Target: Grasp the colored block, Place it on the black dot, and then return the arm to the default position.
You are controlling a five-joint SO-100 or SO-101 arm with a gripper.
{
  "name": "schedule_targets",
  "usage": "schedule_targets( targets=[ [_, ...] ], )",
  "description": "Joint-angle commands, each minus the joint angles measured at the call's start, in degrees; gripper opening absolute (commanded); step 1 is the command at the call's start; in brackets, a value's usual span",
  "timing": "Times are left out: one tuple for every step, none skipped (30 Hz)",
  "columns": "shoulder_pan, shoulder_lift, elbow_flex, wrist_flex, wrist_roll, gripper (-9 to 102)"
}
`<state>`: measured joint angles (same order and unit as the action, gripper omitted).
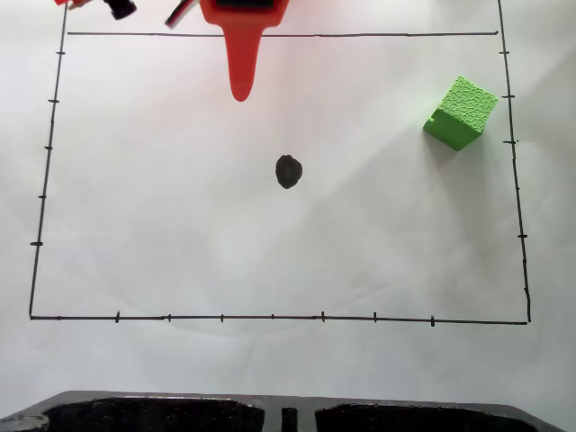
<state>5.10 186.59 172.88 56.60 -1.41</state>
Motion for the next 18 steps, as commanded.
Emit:
schedule_targets(
  targets=[
    [-1.1,0.7,-0.1,-0.7,-1.2,0],
    [-1.1,0.7,-0.1,-0.7,-1.2,0],
    [-1.1,0.7,-0.1,-0.7,-1.2,0],
    [-1.1,0.7,-0.1,-0.7,-1.2,0],
    [-1.0,0.7,-0.1,-0.7,-1.1,0],
    [-1.0,0.7,-0.1,-0.7,-1.1,0],
    [-1.0,0.7,-0.1,-0.7,-1.1,0],
    [-1.0,0.7,-0.1,-0.7,-1.1,0],
    [-0.9,0.7,-0.1,-0.7,-1.1,0],
    [-0.9,0.7,-0.1,-0.7,-1.1,0],
    [-0.9,0.7,-0.1,-0.7,-1.0,0],
    [-0.8,0.7,-0.1,-0.7,-0.9,0],
    [-0.7,0.7,-0.1,-0.7,-0.9,0],
    [-0.8,0.7,-0.1,-0.7,-0.8,0],
    [-0.9,0.7,-0.1,-0.8,0.0,0],
    [-1.1,0.7,-0.1,-0.9,0.4,0],
    [-1.1,0.7,-0.1,-0.9,0.8,0],
    [-1.2,0.7,-0.1,-1.0,1.1,0]
  ],
)
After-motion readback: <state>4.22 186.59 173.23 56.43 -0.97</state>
